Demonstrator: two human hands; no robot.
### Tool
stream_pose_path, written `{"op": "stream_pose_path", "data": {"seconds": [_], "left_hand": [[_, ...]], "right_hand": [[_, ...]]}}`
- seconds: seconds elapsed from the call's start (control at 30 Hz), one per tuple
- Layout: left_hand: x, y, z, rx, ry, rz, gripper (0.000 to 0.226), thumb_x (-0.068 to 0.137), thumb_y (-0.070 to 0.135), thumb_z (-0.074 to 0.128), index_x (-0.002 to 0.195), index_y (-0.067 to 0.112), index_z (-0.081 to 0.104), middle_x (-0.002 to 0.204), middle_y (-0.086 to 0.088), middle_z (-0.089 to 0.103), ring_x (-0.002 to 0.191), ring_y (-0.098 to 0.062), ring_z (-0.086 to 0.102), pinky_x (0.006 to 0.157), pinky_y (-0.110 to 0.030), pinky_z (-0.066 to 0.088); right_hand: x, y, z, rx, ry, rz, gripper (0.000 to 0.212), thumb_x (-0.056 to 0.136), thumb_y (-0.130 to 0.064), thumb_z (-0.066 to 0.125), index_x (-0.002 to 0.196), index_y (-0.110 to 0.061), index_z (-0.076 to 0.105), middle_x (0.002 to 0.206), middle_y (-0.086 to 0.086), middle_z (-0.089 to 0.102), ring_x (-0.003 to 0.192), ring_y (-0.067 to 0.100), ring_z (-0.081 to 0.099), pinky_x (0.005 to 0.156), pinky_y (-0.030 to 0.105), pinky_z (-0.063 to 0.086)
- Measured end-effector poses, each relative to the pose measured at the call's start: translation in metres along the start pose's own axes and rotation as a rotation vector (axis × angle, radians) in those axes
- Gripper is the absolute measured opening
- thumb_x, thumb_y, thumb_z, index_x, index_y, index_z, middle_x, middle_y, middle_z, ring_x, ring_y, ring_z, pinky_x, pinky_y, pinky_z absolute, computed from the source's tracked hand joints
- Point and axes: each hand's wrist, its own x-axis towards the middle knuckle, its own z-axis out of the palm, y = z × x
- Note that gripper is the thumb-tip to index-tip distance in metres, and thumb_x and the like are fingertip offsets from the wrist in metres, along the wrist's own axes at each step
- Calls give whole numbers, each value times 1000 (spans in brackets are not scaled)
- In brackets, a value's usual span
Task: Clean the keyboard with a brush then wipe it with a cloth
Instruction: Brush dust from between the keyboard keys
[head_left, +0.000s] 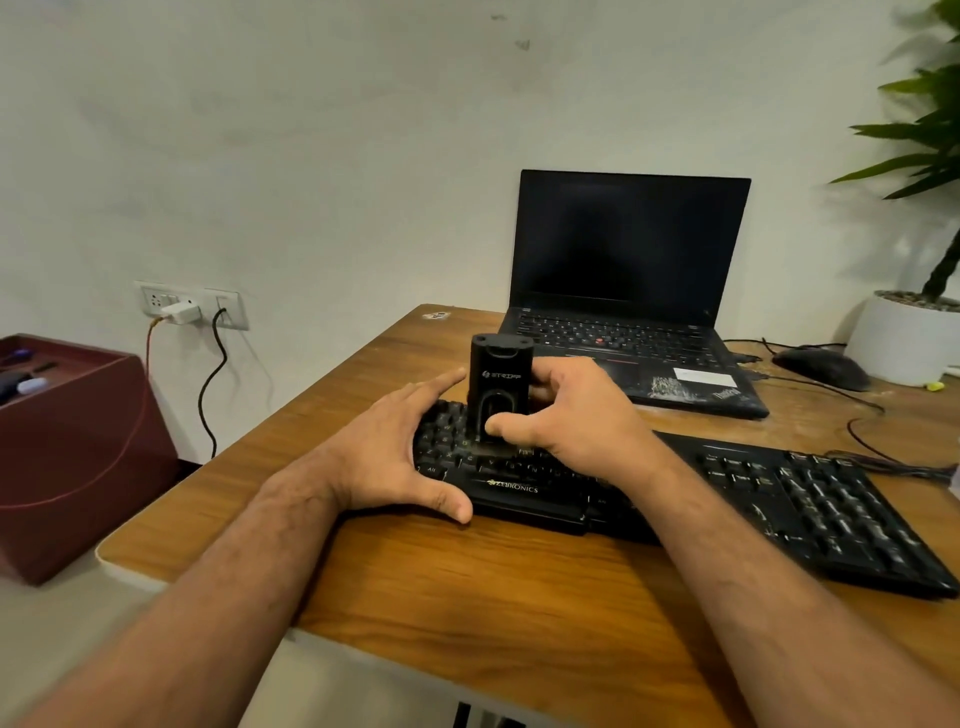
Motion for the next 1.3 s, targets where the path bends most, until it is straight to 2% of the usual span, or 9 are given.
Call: {"op": "stream_pose_path", "data": {"seconds": [0.1, 0.17, 0.23, 0.4, 0.67, 0.97, 1.17, 1.23, 1.3], "left_hand": [[2, 2, 1, -21, 0, 41, 116, 45, 75, 87, 144, 46, 35, 136, 16, 52, 128, -11, 50, 108, -47, 43], [2, 1, 1, -26, 2, 51, 113, 45, 72, 89, 143, 45, 39, 137, 16, 53, 130, -13, 49, 108, -48, 43], [3, -1, 2, -20, -4, 40, 121, 44, 74, 88, 148, 47, 32, 144, 16, 48, 135, -16, 45, 110, -52, 40], [-2, 2, 1, 18, 2, -57, 126, 38, 84, 80, 146, 61, 18, 153, 15, 33, 140, -13, 31, 116, -55, 30], [3, 0, 2, -16, -5, 22, 116, 47, 73, 88, 147, 45, 35, 144, 14, 47, 135, -18, 44, 108, -54, 41], [-4, 7, -1, 39, -6, -86, 126, 37, 87, 75, 146, 60, 18, 152, 13, 33, 138, -13, 33, 115, -55, 32], [-7, 8, 0, -115, 36, -78, 115, 43, 93, 66, 146, 60, 24, 151, 13, 37, 139, -13, 36, 114, -55, 33], [-6, 4, 0, -146, 36, -63, 115, 46, 91, 70, 147, 58, 24, 153, 13, 38, 141, -13, 36, 115, -55, 32], [-4, 6, -1, -87, 10, -86, 123, 44, 90, 72, 150, 54, 21, 153, 12, 37, 141, -12, 33, 117, -53, 30]], "right_hand": [[-9, -5, 6, 27, -110, -52, 39, 77, -22, 84, 113, -33, 72, 97, -16, 77, 87, -4, 71, 77, 20, 56], [-13, -6, 3, 19, -156, -57, 38, 77, -18, 84, 111, -30, 73, 95, -15, 77, 87, -1, 72, 80, 25, 59], [-17, -4, -13, 16, -200, -12, 35, 77, -14, 84, 109, -26, 75, 95, -11, 78, 87, 4, 74, 83, 30, 60], [-24, 6, -54, 33, -327, 76, 34, 78, -3, 82, 108, -18, 74, 96, -5, 80, 91, 10, 76, 87, 30, 58], [-19, -10, -6, -4, -200, -33, 34, 76, -16, 84, 107, -27, 75, 92, -13, 78, 83, 1, 73, 79, 25, 59], [-27, 8, -71, -10, -374, 145, 31, 78, -1, 81, 104, -17, 76, 92, 0, 80, 89, 17, 77, 80, 28, 61], [-21, 5, -39, 119, -313, 127, 32, 79, -1, 81, 107, -17, 75, 95, -3, 80, 89, 12, 76, 78, 24, 60], [-14, 5, -20, 104, -225, 94, 33, 79, -9, 82, 107, -24, 75, 96, -8, 79, 89, 7, 75, 83, 28, 59], [-3, 10, -12, 20, -58, 79, 34, 79, -17, 83, 109, -30, 73, 96, -13, 77, 89, 1, 72, 81, 22, 55]]}}
